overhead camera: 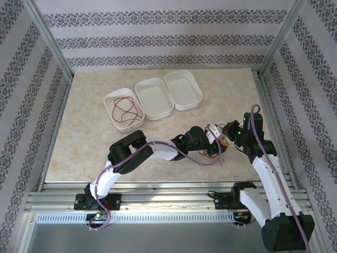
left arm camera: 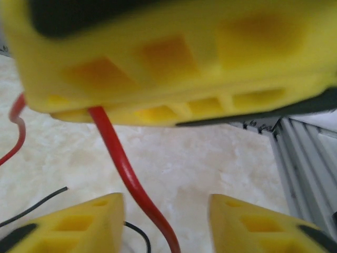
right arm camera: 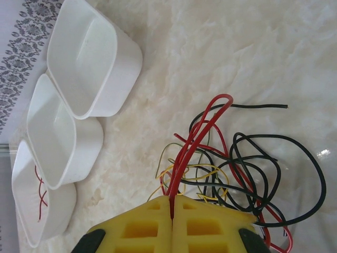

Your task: Untangle the cables

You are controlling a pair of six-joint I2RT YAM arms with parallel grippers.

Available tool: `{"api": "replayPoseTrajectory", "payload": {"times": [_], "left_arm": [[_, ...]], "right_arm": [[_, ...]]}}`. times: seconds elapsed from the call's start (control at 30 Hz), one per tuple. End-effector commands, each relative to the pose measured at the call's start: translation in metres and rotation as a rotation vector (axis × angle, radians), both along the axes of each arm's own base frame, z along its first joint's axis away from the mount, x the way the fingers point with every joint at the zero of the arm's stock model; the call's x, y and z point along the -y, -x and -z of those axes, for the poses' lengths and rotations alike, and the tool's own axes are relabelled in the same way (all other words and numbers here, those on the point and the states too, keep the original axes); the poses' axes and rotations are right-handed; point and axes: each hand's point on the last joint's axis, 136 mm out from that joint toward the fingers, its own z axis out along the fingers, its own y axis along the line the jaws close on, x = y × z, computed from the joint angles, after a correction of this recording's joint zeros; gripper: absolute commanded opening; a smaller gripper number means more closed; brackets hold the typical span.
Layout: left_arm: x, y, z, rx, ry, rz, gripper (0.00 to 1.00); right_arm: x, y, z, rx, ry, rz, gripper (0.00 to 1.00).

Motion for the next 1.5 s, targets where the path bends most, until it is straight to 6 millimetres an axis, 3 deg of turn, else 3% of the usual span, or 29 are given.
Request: {"api": "replayPoseTrajectory", "payload": {"times": [0.0,0.07,0.17,0.3,0.43,0.57,0.7,0.87,1.07,1.2,1.47], "left_arm": [[0.009,0.002,-0.001,-0.005,0.003,-0.002,0.29],[0.007,0.0,-0.004,0.006,-0.002,-0.014,0.16],[0.002,0.001,-0.014,0.027,-0.003,-0.015,0.0],[0.0,0.011,-0.033,0.055,0.009,0.03,0.0],[0.003,0.022,-0.06,0.081,0.04,0.099,0.0],[0.005,0.027,-0.086,0.127,0.053,0.136,0.0],[0.006,0.023,-0.106,0.157,0.041,0.144,0.0],[0.006,0.025,-0.135,0.18,0.045,0.173,0.0],[0.003,0.031,-0.169,0.204,0.073,0.22,0.0],[0.0,0.02,-0.178,0.201,0.093,0.199,0.0],[-0.008,0.019,-0.202,0.226,0.139,0.209,0.0]], "right_arm": [[-0.003,0.002,0.003,0.0,-0.017,-0.004,0.0],[0.0,0.004,0.004,-0.003,0.005,-0.004,0.0],[0.013,0.01,0.004,-0.021,0.099,0.006,0.19],[0.034,0.016,0.004,-0.027,0.177,0.051,0.4],[0.065,0.023,0.01,-0.076,0.227,0.119,0.45],[0.078,0.026,0.022,-0.075,0.112,0.157,0.45],[0.071,0.029,0.047,-0.072,-0.058,0.162,0.45],[0.063,0.039,0.075,-0.118,-0.079,0.132,0.45],[0.045,0.037,0.079,-0.107,-0.059,0.031,0.5],[0.034,0.033,0.083,-0.118,-0.026,-0.019,0.54],[0.034,0.035,0.115,-0.233,0.009,-0.01,0.52]]}}
